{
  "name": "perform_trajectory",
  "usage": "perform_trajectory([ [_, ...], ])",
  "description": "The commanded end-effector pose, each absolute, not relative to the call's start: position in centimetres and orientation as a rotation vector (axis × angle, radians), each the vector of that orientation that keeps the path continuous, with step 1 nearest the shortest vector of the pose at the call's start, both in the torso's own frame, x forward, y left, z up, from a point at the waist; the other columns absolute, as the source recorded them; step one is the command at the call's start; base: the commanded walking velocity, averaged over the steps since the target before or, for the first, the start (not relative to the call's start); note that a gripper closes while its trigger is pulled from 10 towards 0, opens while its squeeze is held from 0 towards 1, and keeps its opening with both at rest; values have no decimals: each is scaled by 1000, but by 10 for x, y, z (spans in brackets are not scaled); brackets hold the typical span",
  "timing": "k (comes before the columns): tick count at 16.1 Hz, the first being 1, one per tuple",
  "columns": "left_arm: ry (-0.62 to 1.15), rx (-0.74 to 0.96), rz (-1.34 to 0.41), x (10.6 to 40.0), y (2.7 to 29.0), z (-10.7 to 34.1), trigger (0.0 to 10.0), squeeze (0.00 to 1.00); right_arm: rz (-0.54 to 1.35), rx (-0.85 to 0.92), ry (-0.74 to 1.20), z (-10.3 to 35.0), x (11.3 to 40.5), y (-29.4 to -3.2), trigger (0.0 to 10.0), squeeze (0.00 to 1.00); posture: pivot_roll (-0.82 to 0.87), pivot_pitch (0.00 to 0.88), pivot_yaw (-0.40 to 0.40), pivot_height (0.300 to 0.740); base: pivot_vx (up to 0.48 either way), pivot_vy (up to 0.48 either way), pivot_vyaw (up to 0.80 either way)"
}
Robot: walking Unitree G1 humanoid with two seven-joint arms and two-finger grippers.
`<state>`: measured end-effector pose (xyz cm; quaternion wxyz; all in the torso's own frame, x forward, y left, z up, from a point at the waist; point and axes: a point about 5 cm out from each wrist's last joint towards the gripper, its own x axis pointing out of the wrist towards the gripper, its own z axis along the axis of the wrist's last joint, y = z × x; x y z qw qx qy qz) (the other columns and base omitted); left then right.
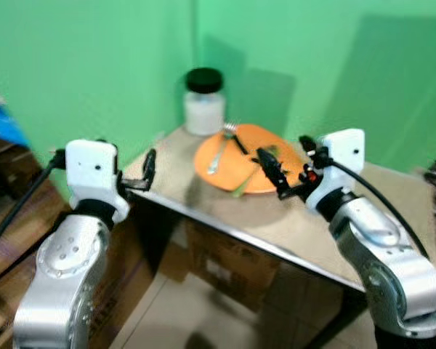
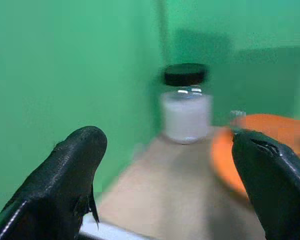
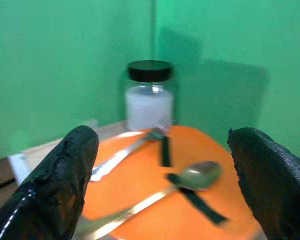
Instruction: Setting the table
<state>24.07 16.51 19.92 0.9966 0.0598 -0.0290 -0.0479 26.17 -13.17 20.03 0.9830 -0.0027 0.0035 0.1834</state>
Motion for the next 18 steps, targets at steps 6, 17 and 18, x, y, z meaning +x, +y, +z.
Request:
perform_trajectory([
  [6,-82,149,-98,240,166,204,10000,0,373,9,-17,204,261,-132,10000,0,-58,1,9,740,308,0,0],
  [17,-62,161,-96,237,171,197,10000,0,383,8,-22,205,261,-129,10000,0,-45,0,33,740,307,0,0],
  [18,-55,163,-102,238,171,196,10000,0,374,13,-23,204,259,-128,10000,0,-35,0,50,740,307,0,0],
])
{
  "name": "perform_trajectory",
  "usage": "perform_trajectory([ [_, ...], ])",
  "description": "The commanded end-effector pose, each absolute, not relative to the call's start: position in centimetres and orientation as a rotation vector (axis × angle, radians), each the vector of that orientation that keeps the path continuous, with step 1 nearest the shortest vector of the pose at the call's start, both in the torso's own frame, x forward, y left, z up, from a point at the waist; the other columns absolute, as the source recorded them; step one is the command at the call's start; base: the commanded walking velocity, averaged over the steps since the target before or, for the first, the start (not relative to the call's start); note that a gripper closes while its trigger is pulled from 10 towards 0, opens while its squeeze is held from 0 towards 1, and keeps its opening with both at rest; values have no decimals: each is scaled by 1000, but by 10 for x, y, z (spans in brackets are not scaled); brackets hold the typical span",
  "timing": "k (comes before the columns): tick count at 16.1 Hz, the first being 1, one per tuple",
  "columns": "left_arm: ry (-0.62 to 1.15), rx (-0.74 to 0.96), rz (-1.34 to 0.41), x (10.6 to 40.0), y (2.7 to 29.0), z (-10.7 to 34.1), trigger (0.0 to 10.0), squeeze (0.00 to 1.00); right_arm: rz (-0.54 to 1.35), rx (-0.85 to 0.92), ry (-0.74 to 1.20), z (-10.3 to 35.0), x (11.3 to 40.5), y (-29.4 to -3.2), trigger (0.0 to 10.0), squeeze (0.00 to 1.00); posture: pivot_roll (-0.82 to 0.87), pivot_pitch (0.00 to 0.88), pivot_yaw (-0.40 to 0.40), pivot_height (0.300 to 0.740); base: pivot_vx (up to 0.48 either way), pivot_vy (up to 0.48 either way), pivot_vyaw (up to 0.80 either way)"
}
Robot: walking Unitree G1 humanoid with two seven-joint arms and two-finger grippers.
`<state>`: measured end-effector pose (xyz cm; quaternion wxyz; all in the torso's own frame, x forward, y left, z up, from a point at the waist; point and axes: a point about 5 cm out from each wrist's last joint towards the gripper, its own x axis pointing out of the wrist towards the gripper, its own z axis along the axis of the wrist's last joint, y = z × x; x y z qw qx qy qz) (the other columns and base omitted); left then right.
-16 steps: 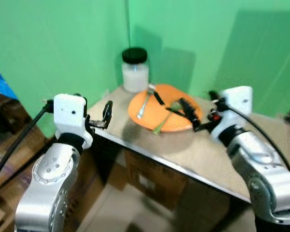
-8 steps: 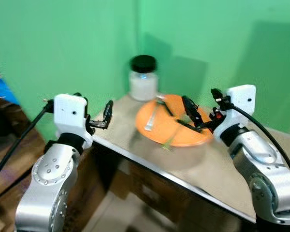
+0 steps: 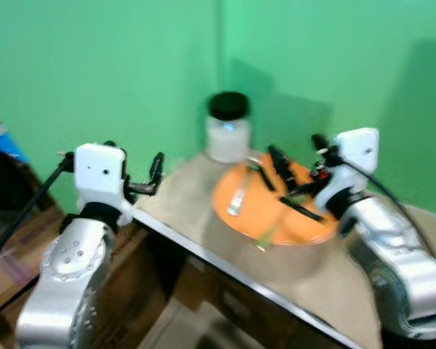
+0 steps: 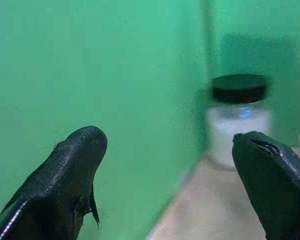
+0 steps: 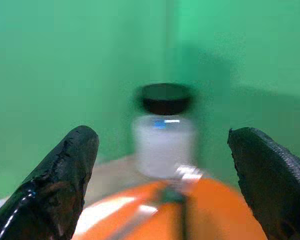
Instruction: Setting the table
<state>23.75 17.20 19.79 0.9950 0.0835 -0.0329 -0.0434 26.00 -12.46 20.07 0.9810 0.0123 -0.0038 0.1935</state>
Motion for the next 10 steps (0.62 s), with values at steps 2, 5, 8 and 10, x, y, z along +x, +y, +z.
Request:
perform_trajectory([
  [2,-57,165,-120,238,168,198,10000,0,356,24,-17,202,257,-130,10000,0,-25,0,60,740,309,0,0],
  [5,-58,173,-127,239,168,198,10000,0,343,26,-10,200,258,-134,10000,0,-20,0,57,740,309,0,0],
  [8,-50,145,-200,237,158,196,10000,0,343,39,14,197,257,-136,10000,0,-27,0,42,740,184,0,0],
  [10,-29,152,-259,235,150,191,10000,0,341,51,27,196,256,-137,10000,0,-34,0,45,740,0,0,0],
])
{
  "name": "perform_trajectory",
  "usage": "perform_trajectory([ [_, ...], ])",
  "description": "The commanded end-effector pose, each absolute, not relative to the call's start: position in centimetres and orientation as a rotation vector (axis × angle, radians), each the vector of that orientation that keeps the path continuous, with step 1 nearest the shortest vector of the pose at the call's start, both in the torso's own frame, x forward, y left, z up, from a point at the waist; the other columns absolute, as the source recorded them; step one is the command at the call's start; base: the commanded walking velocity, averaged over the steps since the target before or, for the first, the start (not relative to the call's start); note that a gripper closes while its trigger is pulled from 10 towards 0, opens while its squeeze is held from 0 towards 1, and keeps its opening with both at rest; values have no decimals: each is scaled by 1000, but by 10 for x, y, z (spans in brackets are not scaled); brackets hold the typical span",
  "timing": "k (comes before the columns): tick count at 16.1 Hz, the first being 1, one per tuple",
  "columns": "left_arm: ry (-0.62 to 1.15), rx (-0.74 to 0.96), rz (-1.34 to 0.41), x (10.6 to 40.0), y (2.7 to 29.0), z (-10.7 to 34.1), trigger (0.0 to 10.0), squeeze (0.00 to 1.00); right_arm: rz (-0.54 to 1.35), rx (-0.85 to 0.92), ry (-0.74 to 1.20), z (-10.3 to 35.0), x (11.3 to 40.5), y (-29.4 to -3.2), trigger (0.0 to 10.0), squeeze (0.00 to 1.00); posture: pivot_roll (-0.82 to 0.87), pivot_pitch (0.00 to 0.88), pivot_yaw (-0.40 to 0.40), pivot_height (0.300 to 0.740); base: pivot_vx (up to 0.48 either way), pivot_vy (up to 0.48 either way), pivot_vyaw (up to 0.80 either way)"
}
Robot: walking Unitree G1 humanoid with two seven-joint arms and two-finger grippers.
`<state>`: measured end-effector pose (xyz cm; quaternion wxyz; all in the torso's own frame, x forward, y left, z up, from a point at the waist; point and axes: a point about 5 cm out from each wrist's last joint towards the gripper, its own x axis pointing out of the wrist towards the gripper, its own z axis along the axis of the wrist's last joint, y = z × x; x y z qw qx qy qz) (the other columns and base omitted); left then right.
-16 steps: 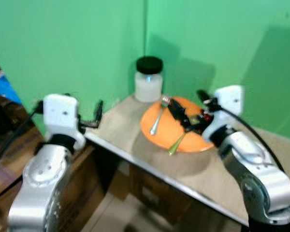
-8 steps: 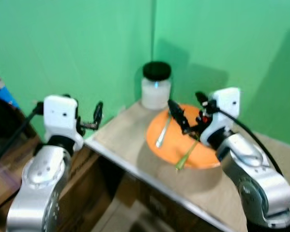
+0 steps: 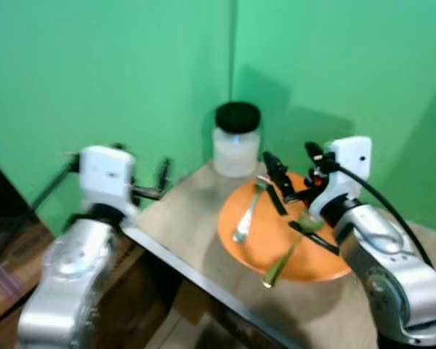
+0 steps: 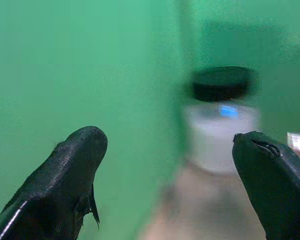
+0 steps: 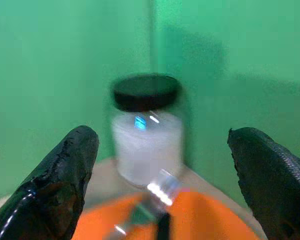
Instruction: Setting the table
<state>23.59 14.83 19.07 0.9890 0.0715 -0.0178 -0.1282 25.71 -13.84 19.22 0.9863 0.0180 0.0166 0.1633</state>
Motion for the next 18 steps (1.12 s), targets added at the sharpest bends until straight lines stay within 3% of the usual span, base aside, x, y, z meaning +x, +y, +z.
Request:
perform_trajectory([
  [1,-23,151,-301,234,144,189,10000,0,341,48,35,194,255,-139,10000,0,-43,0,48,740,0,0,0],
  [6,-1,170,-332,238,137,179,10000,0,365,-11,122,189,252,-146,10000,0,-80,0,24,740,0,0,0],
  [9,-1,191,-394,243,133,177,10000,0,366,-115,281,182,254,-152,10000,0,-93,0,33,740,0,0,0],
  [11,4,202,-476,239,127,176,10000,0,439,-86,439,176,251,-143,10000,0,-85,0,6,740,0,0,0],
  [12,7,208,-496,237,128,176,10000,0,459,-72,467,176,251,-138,10000,455,-85,0,6,740,0,0,0],
  [13,13,211,-530,235,127,176,10000,0,422,-76,503,175,253,-139,10000,1000,-80,0,-7,740,0,0,0],
  [18,50,258,-654,223,129,171,10000,0,309,-68,578,183,253,-145,10000,1000,-99,0,-18,740,0,0,0],
])
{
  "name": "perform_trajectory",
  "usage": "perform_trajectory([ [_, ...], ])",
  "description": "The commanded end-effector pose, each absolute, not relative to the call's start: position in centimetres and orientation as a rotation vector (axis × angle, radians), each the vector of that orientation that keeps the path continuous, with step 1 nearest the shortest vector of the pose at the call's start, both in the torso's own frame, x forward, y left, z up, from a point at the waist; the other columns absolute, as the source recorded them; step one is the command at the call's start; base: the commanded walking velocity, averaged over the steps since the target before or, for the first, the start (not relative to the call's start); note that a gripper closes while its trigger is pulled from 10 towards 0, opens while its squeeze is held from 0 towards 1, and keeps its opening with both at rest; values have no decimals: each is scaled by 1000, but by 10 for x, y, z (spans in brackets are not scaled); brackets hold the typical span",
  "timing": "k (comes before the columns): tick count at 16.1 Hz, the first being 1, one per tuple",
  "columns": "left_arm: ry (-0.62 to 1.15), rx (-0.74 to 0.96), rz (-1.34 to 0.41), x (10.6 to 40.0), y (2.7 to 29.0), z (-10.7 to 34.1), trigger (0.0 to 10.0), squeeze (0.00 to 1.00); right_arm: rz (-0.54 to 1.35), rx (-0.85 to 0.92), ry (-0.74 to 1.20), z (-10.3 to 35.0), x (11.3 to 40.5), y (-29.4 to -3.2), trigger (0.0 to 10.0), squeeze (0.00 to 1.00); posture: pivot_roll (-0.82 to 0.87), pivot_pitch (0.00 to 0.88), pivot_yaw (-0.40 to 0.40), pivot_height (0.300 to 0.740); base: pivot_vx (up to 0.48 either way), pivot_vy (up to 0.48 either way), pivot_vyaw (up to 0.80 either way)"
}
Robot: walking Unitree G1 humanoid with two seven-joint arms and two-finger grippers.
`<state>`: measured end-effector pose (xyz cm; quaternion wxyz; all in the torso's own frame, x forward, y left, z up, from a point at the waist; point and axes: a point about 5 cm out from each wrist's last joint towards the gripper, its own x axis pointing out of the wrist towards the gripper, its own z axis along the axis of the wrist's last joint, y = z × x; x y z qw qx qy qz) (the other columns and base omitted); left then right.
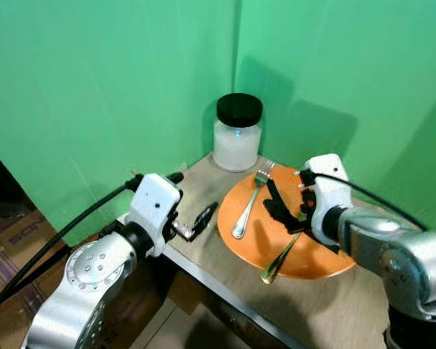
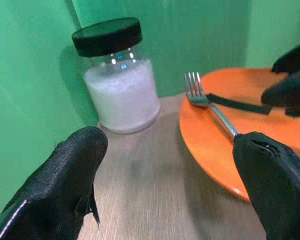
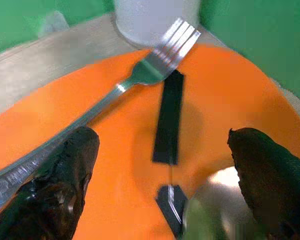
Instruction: Setting the table
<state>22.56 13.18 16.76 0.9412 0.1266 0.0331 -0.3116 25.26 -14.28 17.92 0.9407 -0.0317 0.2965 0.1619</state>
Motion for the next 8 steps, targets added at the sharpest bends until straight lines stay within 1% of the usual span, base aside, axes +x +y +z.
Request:
perform_trajectory([
  [1,63,268,-674,222,128,168,10000,0,292,-75,586,192,250,-149,10000,1000,-110,0,-16,740,0,0,0],
  [3,78,286,-727,221,121,163,10000,0,280,-119,591,197,248,-159,10000,1000,-127,0,-11,740,0,0,0],
  [4,79,287,-726,222,122,163,10000,0,280,-122,589,198,248,-160,10000,1000,-127,0,-11,740,0,0,0],
  [5,75,286,-715,223,123,162,10000,0,277,-131,583,199,248,-161,10000,910,-130,0,-8,740,0,0,0],
  [6,47,259,-681,226,123,166,10000,0,285,-171,527,207,249,-160,10000,0,-131,0,-4,740,0,0,0],
  [8,10,222,-580,231,126,172,10000,0,318,-129,393,216,248,-153,10000,0,-128,0,1,740,0,0,0],
])
